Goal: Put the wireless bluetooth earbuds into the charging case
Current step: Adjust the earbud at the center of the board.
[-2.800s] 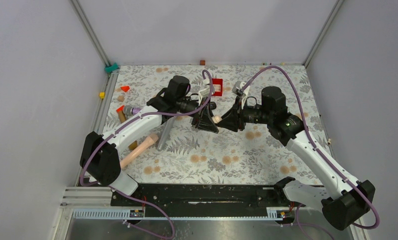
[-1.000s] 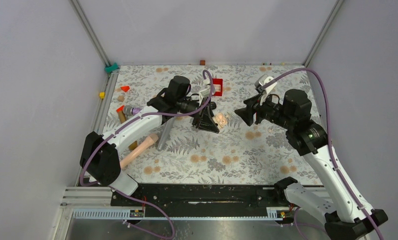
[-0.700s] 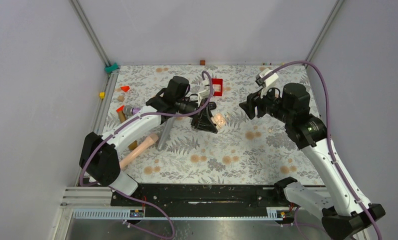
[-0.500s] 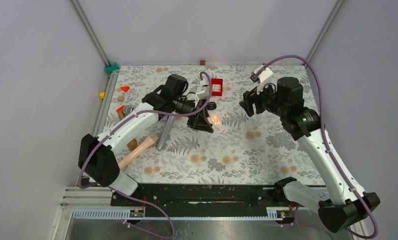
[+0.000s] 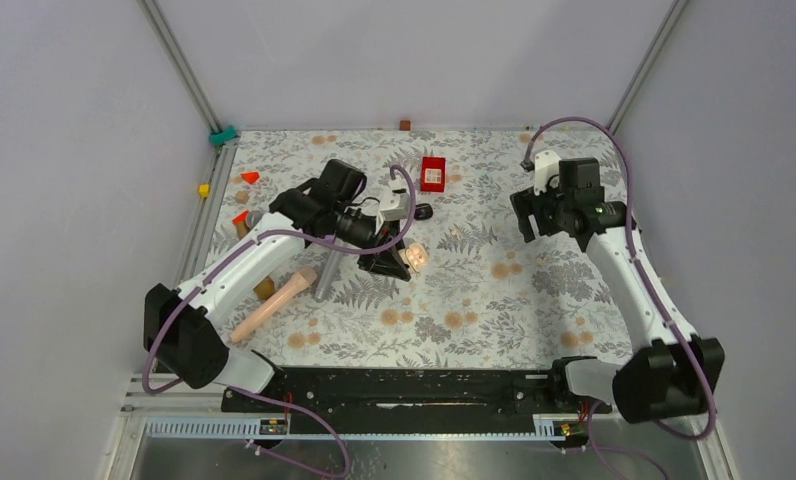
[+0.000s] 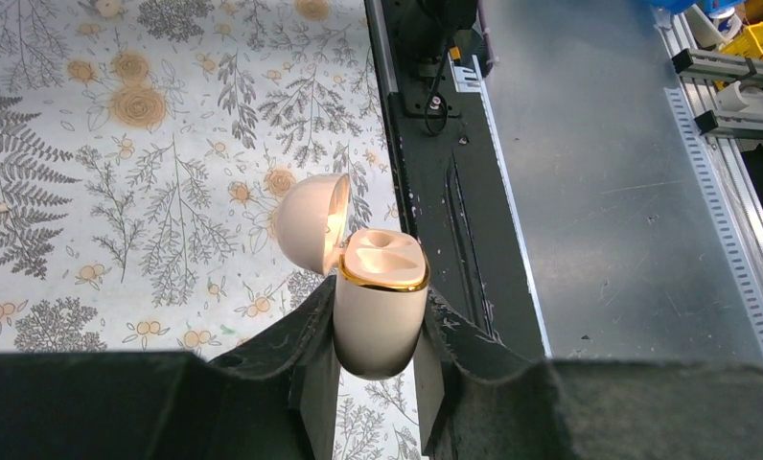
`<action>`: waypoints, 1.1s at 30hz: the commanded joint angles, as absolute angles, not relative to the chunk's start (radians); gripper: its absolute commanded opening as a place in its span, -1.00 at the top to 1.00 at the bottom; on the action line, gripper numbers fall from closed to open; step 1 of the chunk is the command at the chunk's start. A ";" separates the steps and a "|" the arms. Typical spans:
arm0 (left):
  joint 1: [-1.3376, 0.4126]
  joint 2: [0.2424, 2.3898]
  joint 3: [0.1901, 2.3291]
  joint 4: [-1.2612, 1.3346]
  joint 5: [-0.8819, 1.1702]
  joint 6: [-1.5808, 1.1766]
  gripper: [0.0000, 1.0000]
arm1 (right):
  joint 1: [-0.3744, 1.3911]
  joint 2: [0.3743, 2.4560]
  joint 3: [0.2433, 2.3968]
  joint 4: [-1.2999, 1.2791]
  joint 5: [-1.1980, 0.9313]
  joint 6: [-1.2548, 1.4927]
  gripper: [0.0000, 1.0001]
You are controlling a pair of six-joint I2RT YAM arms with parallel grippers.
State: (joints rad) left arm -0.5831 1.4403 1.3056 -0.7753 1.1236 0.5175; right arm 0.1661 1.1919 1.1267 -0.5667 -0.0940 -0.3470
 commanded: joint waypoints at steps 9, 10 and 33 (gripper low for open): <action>-0.578 1.364 1.238 -0.687 1.151 0.506 1.00 | -0.034 1.572 1.120 -0.729 -0.115 -0.305 -0.72; -0.577 1.363 1.237 -0.687 1.151 0.505 1.00 | -0.035 1.601 1.127 -0.732 -0.120 -0.297 -0.73; -0.577 1.352 1.217 -0.686 1.136 0.521 1.00 | -0.048 1.879 1.292 -0.830 -0.287 -0.188 -0.55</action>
State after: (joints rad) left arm -0.5808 1.3865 1.2167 -0.7204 1.1240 0.5011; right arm -0.0422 1.8557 1.2472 -0.7849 -0.2455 -0.2153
